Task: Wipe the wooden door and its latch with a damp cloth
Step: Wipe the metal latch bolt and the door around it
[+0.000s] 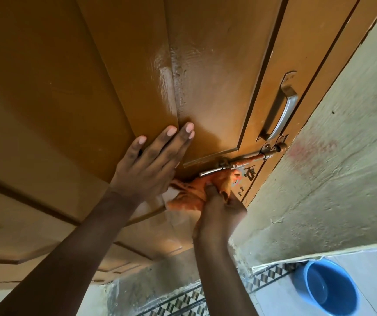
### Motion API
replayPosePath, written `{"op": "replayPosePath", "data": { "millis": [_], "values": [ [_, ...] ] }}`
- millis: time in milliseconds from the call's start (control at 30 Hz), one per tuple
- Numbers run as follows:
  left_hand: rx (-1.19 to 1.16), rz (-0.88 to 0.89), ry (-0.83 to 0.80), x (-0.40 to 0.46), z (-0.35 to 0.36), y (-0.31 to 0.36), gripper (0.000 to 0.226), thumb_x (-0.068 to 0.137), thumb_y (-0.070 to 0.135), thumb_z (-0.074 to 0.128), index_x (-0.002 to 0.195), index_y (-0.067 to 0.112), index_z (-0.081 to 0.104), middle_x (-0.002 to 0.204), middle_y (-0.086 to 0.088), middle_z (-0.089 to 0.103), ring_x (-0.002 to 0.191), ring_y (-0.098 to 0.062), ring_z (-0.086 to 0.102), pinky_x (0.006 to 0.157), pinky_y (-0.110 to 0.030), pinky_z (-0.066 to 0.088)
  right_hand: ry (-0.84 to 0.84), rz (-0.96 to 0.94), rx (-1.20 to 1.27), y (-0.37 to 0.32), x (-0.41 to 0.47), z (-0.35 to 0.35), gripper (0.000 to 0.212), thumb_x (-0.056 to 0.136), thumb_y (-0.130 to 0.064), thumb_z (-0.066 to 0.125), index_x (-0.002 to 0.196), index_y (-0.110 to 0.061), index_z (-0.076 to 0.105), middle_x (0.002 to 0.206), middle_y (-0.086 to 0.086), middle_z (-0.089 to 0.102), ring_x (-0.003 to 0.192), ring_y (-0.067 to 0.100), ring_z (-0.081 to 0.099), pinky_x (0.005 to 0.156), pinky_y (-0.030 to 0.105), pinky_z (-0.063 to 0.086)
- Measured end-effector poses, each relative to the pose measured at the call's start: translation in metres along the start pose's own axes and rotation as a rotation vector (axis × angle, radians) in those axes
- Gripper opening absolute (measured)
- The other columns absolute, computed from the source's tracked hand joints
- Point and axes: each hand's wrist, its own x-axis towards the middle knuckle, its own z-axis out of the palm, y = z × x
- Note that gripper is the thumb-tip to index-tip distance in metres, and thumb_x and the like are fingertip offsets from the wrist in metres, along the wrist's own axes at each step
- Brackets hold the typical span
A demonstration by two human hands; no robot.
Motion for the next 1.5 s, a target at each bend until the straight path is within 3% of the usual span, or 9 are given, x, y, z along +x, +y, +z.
{"op": "replayPosePath", "data": {
  "millis": [200, 300, 500, 700, 800, 967, 1133, 1267, 1500],
  "values": [
    [-0.007, -0.010, 0.011, 0.002, -0.001, -0.002, 0.071, 0.097, 0.045, 0.052, 0.161, 0.019, 0.040, 0.166, 0.001, 0.037, 0.159, -0.022, 0.014, 0.128, -0.046, -0.001, 0.066, 0.083, 0.067, -0.013, 0.003, 0.003, 0.032, 0.083, 0.004, 0.066, 0.056, -0.013, 0.066, 0.044, -0.017, 0.063, 0.051, 0.016, 0.058, 0.059, 0.035, 0.050],
    [-0.013, -0.006, -0.001, 0.001, -0.002, -0.001, 0.071, 0.097, 0.045, 0.051, 0.162, 0.019, 0.037, 0.167, 0.001, 0.035, 0.161, -0.023, 0.010, 0.128, -0.046, -0.002, -0.106, -0.057, -0.049, -0.008, -0.011, -0.008, 0.052, 0.084, 0.005, 0.068, 0.060, -0.041, 0.076, 0.053, -0.014, 0.069, 0.050, 0.006, 0.060, 0.059, 0.030, 0.052],
    [0.007, -0.003, -0.002, 0.000, -0.001, -0.003, 0.073, 0.098, 0.047, 0.054, 0.163, 0.020, 0.035, 0.168, 0.001, 0.033, 0.161, -0.026, 0.006, 0.128, -0.046, -0.003, 0.091, -0.395, -0.073, -0.017, -0.007, -0.040, 0.022, 0.089, -0.004, 0.064, 0.081, -0.017, 0.081, 0.060, 0.005, 0.071, 0.052, 0.027, 0.064, 0.047, 0.041, 0.053],
    [-0.004, -0.017, 0.000, 0.002, -0.003, -0.003, 0.070, 0.102, 0.049, 0.048, 0.163, 0.019, 0.035, 0.168, 0.000, 0.031, 0.161, -0.026, 0.005, 0.128, -0.047, -0.003, -0.255, -1.008, -0.692, 0.010, 0.015, -0.014, 0.062, 0.076, -0.001, 0.054, 0.138, -0.003, 0.062, 0.138, 0.020, 0.065, 0.127, 0.032, 0.062, 0.077, 0.029, 0.061],
    [-0.001, -0.025, 0.012, 0.002, -0.002, -0.003, 0.068, 0.103, 0.049, 0.047, 0.162, 0.018, 0.037, 0.169, -0.001, 0.028, 0.161, -0.025, 0.004, 0.128, -0.047, -0.003, -0.428, -1.270, -0.823, 0.018, 0.026, -0.031, 0.064, 0.075, -0.007, 0.053, 0.138, -0.005, 0.061, 0.140, 0.019, 0.064, 0.131, 0.035, 0.060, 0.070, 0.032, 0.061],
    [0.002, -0.019, -0.012, 0.000, -0.002, -0.001, 0.072, 0.100, 0.049, 0.052, 0.163, 0.020, 0.035, 0.170, -0.001, 0.025, 0.161, -0.026, 0.000, 0.128, -0.047, -0.005, -0.220, -0.824, -0.258, -0.003, 0.021, -0.060, 0.057, 0.072, 0.008, 0.060, 0.123, -0.014, 0.075, 0.080, 0.007, 0.079, 0.055, 0.025, 0.071, 0.046, 0.037, 0.057],
    [-0.001, -0.019, 0.000, 0.001, -0.001, 0.000, 0.070, 0.101, 0.048, 0.051, 0.163, 0.020, 0.036, 0.168, 0.000, 0.030, 0.161, -0.026, 0.001, 0.128, -0.047, -0.003, -0.047, -0.864, -0.372, 0.007, 0.024, -0.032, 0.050, 0.082, -0.006, 0.056, 0.129, -0.006, 0.071, 0.106, 0.016, 0.079, 0.078, 0.034, 0.078, 0.057, 0.046, 0.064],
    [0.010, -0.018, 0.005, 0.000, -0.001, 0.000, 0.067, 0.104, 0.050, 0.042, 0.163, 0.019, 0.036, 0.168, -0.001, 0.030, 0.161, -0.027, 0.002, 0.128, -0.047, -0.002, -0.326, -1.217, -0.847, 0.029, 0.015, -0.027, 0.060, 0.076, -0.013, 0.050, 0.132, -0.002, 0.067, 0.137, 0.019, 0.066, 0.124, 0.038, 0.065, 0.069, 0.035, 0.063],
    [0.013, -0.024, -0.002, -0.001, -0.001, 0.000, 0.067, 0.104, 0.048, 0.045, 0.163, 0.018, 0.034, 0.168, -0.001, 0.030, 0.161, -0.027, 0.000, 0.127, -0.047, -0.004, -0.178, -0.636, -0.153, -0.008, 0.003, -0.064, 0.044, 0.077, 0.006, 0.056, 0.110, -0.010, 0.080, 0.071, 0.002, 0.076, 0.052, 0.017, 0.068, 0.041, 0.035, 0.053]
  ]
}}
